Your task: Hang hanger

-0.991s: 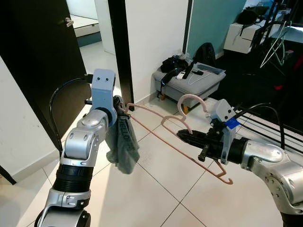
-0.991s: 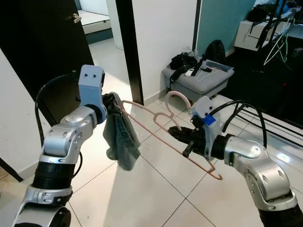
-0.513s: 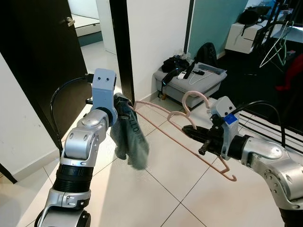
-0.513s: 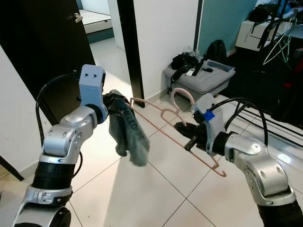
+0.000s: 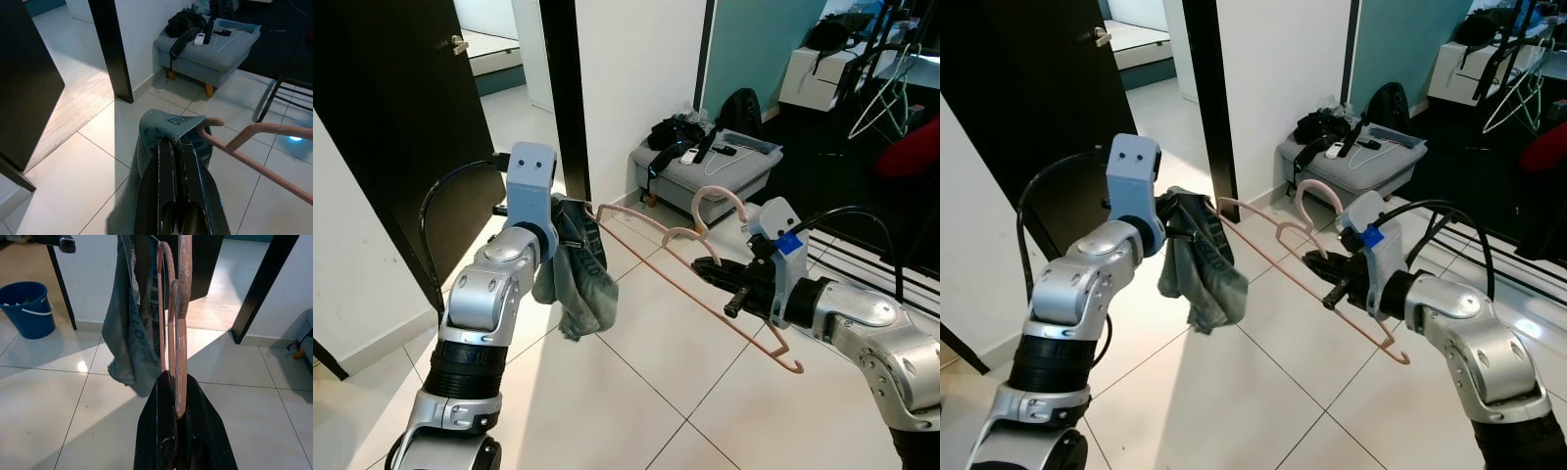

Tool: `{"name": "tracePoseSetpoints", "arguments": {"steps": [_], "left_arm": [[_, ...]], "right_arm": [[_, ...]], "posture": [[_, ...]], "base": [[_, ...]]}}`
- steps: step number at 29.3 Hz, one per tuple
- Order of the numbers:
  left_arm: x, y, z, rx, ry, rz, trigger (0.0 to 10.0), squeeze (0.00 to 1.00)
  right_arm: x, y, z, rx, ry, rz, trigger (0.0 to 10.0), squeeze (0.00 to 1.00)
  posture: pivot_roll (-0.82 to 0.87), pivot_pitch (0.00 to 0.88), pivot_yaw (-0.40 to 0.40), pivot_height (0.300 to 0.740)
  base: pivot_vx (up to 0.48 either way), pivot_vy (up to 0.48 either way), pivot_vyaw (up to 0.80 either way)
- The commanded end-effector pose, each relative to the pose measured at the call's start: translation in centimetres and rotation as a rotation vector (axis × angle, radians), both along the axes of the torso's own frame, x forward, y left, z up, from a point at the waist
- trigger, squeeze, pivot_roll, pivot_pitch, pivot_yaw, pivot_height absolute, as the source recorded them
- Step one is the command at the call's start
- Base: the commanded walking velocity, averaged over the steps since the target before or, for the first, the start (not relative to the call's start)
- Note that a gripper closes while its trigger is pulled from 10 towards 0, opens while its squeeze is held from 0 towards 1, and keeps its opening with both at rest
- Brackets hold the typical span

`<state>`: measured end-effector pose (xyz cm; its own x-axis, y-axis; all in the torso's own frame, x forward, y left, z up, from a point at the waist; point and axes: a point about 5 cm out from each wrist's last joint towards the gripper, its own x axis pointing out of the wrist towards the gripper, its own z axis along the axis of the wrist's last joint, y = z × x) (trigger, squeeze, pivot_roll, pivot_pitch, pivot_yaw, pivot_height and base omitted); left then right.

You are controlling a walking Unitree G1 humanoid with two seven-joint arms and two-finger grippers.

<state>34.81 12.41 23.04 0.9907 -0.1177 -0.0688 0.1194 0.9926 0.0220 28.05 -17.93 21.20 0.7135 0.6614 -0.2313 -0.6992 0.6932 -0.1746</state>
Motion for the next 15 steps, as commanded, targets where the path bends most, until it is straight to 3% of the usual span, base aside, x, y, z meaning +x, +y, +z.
{"name": "tracePoseSetpoints", "arguments": {"steps": [1, 5, 15], "left_arm": [[-0.2, -0.1, 0.1, -0.006, -0.014, -0.009, 10.0, 0.0], [-0.3, -0.6, 0.1, -0.031, -0.005, -0.028, 10.0, 0.0], [-0.5, -0.8, 0.4, -0.062, -0.003, -0.038, 10.0, 0.0]], "right_arm": [[-0.2, 0.4, 0.0, 0.005, 0.002, 0.031, 10.0, 0.0], [-0.9, 1.2, -1.1, -0.022, 0.053, 0.086, 10.0, 0.0], [-0.6, 1.4, -1.6, -0.03, 0.065, 0.054, 10.0, 0.0]], "posture": [[-0.1, 0.0, 0.027, 0.731], [-0.1, 0.0, 0.027, 0.731], [-0.09, 0.0, 0.029, 0.731]], "base": [[0.0, 0.0, 0.0], [0.0, 0.0, 0.0], [0.0, 0.0, 0.0]]}}
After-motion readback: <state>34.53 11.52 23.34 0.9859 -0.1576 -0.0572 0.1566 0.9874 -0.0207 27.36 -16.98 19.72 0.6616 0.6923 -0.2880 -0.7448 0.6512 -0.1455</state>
